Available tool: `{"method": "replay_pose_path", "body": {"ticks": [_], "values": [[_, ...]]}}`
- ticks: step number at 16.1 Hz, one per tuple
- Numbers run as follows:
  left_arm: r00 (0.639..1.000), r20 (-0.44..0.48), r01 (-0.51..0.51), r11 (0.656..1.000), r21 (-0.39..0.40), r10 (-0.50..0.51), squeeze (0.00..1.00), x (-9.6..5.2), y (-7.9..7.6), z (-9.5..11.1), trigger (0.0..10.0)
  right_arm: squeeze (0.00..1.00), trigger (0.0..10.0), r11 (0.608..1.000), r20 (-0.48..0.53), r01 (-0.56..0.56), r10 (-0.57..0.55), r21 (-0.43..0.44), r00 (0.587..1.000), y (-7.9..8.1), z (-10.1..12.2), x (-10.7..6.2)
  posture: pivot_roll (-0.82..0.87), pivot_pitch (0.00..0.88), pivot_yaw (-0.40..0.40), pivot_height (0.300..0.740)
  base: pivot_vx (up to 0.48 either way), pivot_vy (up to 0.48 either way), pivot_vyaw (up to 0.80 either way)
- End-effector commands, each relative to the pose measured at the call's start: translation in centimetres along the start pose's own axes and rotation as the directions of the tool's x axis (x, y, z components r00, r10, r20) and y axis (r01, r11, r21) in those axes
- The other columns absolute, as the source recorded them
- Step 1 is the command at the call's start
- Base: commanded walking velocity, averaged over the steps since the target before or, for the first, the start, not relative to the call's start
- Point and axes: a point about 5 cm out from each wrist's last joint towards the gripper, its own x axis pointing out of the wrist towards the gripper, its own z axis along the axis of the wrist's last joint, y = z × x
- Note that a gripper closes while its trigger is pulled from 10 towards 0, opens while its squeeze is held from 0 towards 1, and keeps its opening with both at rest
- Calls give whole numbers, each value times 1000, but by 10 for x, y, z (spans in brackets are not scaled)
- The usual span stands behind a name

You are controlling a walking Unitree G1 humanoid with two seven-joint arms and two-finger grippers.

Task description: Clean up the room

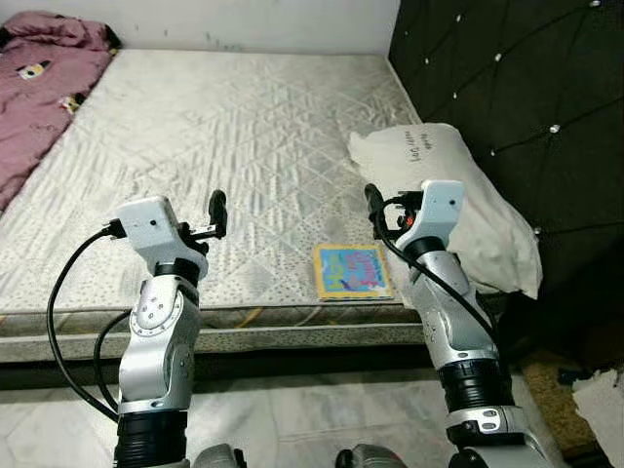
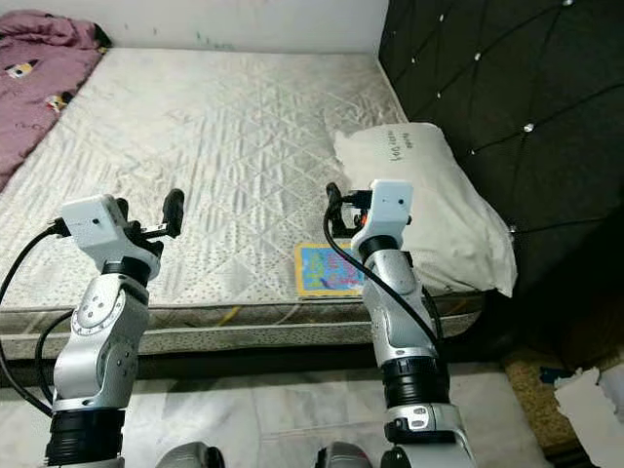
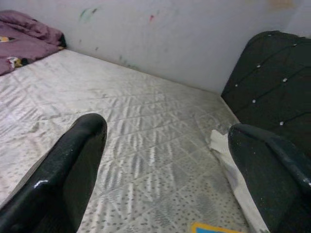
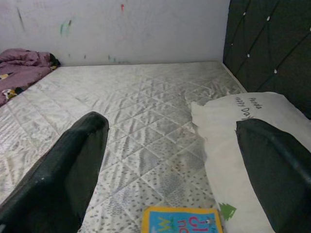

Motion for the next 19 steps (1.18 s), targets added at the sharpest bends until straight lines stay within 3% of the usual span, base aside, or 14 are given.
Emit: {"method": "replay_pose_path", "body": {"ticks": [1,12,16,19], "values": [[1000,13,16,1000,3,-16,0,0,-2,2,10000,0,10000,1000,11,5,-4,-6,1000,-1,4,1,-80,0,-38,740,480,0,0],[1000,10,2,1000,11,-3,0,1,-1,1,10000,0,10000,1000,16,3,-2,-18,1000,-1,5,3,-76,0,-42,740,473,0,0],[998,-36,-43,998,55,45,0,5,0,-4,10000,0,10000,1000,25,7,-7,-12,1000,-3,7,5,-73,0,-38,740,70,0,0],[999,-34,-41,999,9,41,0,5,1,-5,10000,0,10000,1000,21,14,-14,-12,1000,-4,6,5,-73,0,-35,740,0,308,0]]}}
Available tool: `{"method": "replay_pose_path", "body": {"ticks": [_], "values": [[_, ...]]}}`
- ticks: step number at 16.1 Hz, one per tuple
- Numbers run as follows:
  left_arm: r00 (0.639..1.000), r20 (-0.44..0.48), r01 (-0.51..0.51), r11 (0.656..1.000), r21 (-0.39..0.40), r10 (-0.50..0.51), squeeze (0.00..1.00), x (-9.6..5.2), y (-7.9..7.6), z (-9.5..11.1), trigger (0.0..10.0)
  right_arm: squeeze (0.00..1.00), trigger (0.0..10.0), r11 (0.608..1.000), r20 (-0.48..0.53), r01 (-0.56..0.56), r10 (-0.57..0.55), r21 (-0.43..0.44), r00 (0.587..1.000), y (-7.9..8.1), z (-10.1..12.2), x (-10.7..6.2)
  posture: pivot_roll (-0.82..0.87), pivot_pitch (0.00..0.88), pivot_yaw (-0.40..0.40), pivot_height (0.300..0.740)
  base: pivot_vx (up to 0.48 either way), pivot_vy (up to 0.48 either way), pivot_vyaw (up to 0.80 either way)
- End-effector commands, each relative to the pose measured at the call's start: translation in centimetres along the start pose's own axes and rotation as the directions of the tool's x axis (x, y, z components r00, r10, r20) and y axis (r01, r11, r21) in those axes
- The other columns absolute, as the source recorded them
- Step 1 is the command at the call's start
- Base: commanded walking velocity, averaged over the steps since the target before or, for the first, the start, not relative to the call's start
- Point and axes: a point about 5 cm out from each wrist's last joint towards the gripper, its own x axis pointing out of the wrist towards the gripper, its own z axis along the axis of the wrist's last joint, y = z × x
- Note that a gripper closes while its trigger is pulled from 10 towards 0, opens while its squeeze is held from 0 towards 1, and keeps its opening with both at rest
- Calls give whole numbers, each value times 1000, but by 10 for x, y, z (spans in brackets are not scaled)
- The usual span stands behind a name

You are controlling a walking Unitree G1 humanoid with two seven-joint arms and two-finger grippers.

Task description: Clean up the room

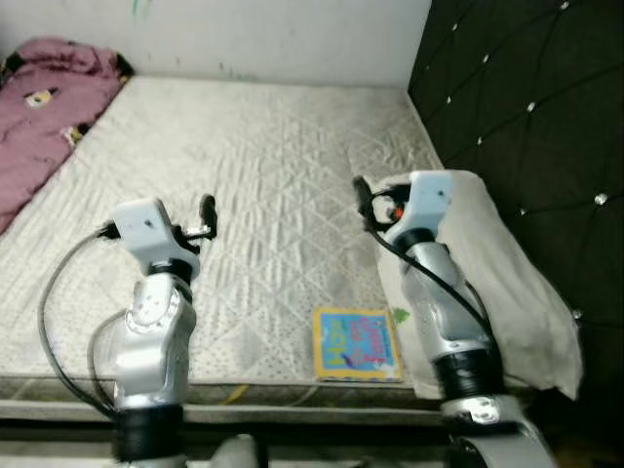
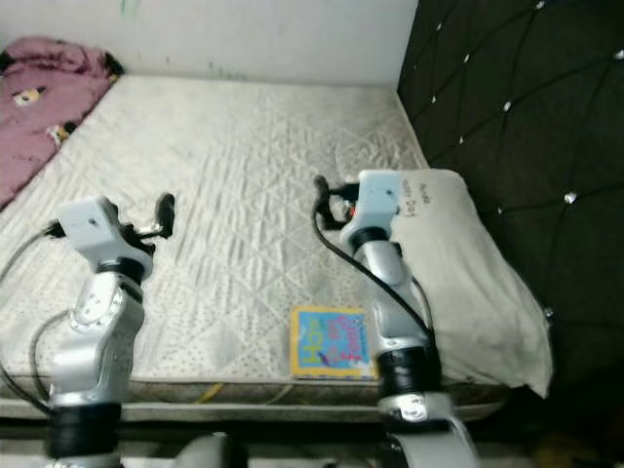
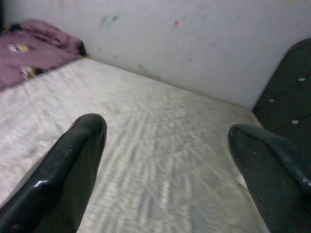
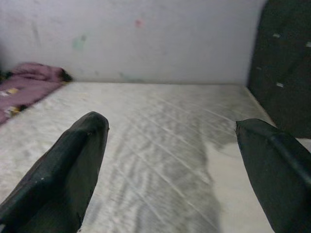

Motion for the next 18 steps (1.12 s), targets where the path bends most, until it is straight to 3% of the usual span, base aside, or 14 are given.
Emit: {"method": "replay_pose_path", "body": {"ticks": [1,9,18], "values": [[1000,10,15,1000,-4,-15,0,0,-1,3,10000,0,10000,1000,2,26,-26,7,1000,-5,0,0,-72,0,-35,740,0,480,-800],[999,20,-44,997,62,43,0,-27,34,6,10000,0,10000,999,14,36,-36,15,999,-16,3,-14,-54,0,-28,740,0,480,-100],[999,20,-28,998,47,27,0,-27,29,7,10000,0,10000,1000,2,11,-11,-17,1000,-15,2,-13,-53,0,-35,740,0,480,-49]]}}
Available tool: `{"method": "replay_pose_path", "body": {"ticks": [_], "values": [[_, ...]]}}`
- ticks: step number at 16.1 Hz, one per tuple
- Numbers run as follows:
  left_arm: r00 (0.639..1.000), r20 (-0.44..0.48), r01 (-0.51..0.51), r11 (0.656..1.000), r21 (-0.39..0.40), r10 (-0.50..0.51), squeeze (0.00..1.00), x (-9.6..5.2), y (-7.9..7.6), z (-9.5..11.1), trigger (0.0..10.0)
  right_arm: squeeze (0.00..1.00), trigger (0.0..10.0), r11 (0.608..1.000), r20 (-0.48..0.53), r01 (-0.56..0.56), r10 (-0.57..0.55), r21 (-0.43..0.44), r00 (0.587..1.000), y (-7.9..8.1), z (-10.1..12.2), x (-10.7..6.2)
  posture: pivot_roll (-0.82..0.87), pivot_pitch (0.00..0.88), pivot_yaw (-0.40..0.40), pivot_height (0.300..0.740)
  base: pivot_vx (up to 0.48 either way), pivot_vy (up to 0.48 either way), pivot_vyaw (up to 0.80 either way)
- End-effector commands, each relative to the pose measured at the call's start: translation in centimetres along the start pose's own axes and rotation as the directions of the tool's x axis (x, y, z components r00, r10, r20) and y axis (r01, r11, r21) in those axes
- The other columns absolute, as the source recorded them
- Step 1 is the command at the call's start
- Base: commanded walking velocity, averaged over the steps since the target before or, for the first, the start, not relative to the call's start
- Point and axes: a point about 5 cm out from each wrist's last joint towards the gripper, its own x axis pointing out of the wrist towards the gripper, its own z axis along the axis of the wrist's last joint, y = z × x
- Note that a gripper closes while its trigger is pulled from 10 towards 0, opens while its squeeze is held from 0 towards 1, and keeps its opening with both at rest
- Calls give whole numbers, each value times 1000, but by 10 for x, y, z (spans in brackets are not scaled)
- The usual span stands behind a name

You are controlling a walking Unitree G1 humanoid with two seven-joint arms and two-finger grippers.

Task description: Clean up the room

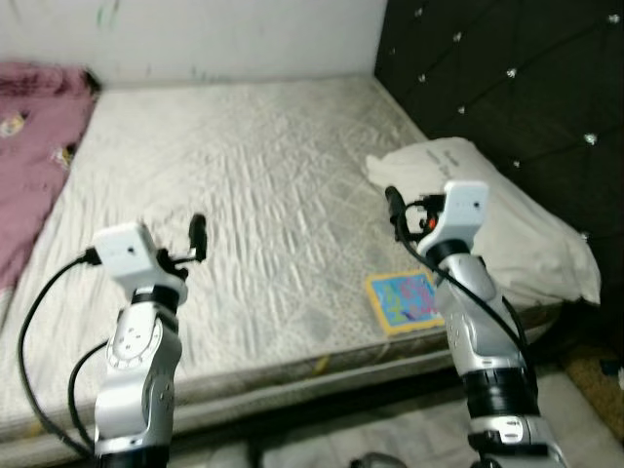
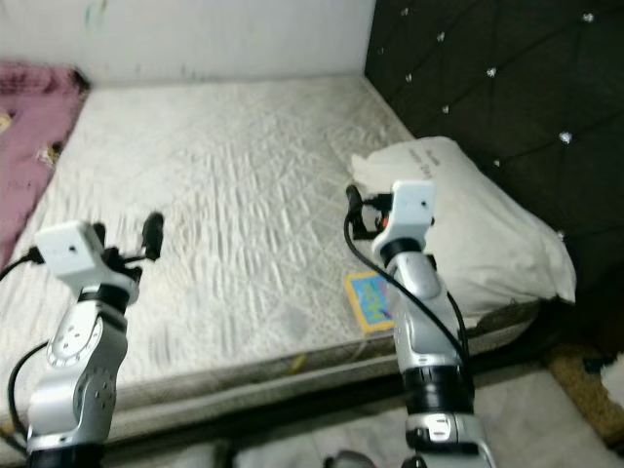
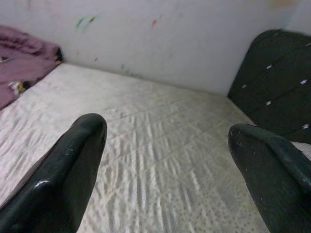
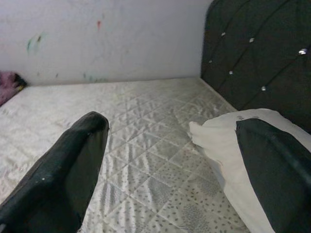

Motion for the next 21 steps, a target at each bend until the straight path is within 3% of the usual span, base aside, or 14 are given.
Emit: {"method": "replay_pose_path", "body": {"ticks": [1,6,17,21], "values": [[1000,3,-17,1000,9,17,0,0,6,2,10000,0,10000,1000,10,-25,25,4,1000,8,4,3,-53,0,-35,740,0,480,0],[1000,1,-13,1000,0,13,0,2,5,3,10000,0,10000,999,-4,-34,34,7,999,8,2,3,-57,0,-35,740,0,480,-320],[1000,-1,-18,1000,-9,18,0,5,4,3,10000,0,10000,998,10,-69,69,-9,998,15,4,5,-59,0,-34,740,0,480,0],[1000,-1,-19,1000,-9,19,0,6,4,4,10000,0,10000,998,12,-68,69,-11,998,16,4,6,-58,0,-32,740,0,480,600]]}}
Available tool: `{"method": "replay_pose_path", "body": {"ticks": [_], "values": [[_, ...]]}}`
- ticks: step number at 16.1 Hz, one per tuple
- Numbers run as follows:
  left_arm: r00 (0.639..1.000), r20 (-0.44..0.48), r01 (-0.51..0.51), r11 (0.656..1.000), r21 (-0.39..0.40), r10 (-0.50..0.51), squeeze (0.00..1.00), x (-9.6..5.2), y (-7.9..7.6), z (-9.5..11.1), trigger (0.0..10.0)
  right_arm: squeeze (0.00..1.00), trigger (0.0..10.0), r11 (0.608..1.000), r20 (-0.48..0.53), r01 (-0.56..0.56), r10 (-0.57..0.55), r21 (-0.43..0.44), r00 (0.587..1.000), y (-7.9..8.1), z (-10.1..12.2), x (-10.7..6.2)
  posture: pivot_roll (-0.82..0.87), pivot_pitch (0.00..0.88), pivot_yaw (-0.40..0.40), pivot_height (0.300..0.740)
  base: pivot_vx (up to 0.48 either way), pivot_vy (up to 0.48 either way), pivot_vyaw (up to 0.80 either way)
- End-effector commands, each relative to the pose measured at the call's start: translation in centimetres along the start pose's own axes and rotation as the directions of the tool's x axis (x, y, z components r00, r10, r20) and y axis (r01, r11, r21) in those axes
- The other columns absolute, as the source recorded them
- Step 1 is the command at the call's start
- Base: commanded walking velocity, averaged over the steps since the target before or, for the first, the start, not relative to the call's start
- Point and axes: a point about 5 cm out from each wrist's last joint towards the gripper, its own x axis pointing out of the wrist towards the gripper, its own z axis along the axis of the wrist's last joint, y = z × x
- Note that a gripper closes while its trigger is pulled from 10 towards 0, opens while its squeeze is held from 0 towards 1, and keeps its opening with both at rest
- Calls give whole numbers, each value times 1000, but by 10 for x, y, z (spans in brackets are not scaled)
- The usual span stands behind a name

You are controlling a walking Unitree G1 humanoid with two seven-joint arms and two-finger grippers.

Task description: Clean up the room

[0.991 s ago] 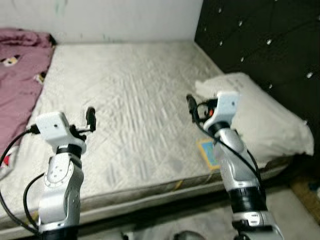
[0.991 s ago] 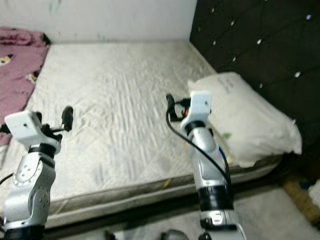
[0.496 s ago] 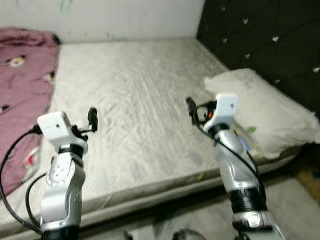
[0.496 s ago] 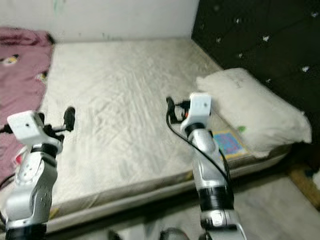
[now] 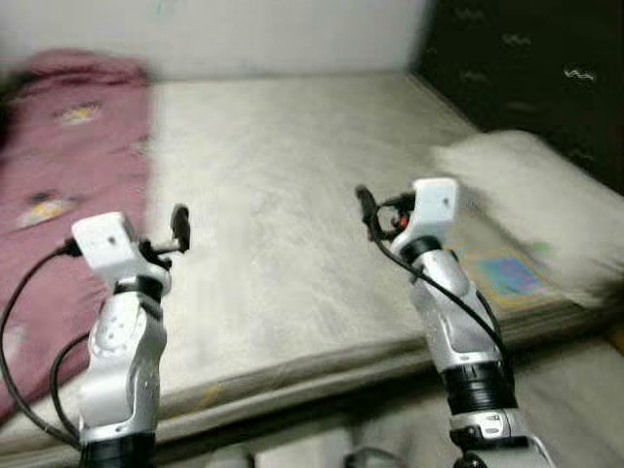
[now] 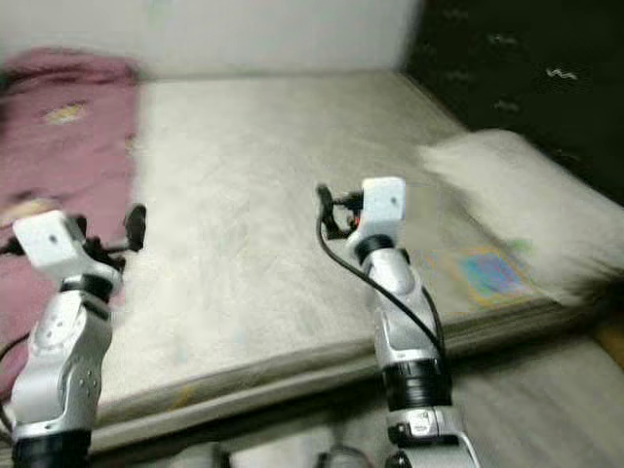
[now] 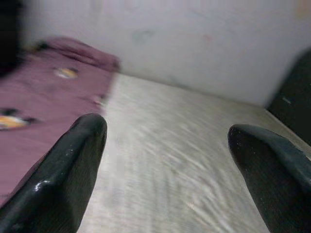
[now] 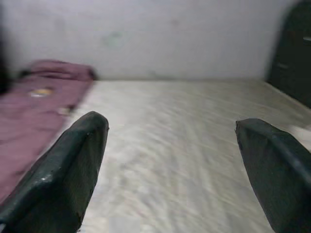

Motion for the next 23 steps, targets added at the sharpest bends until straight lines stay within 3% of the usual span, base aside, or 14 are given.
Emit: {"method": "replay_pose_path", "body": {"ticks": [1,12,21,23], "values": [[1000,-16,12,1000,-4,-12,0,0,-5,-3,10000,0,10000,999,0,34,-34,-8,999,-11,0,-2,-58,0,-32,740,0,480,0],[1000,-15,19,1000,-6,-19,0,1,-8,-2,10000,0,10000,999,-7,42,-42,-11,999,-11,-1,-1,-56,0,-31,740,0,480,0],[1000,9,17,1000,-3,-17,0,11,-9,3,10000,0,10000,999,14,39,-39,-21,999,-10,4,9,-52,0,-35,740,0,480,0],[1000,26,17,999,43,-18,0,12,-7,3,10000,0,10000,999,21,42,-42,-10,999,-9,3,11,-44,0,-33,740,0,240,0]]}}
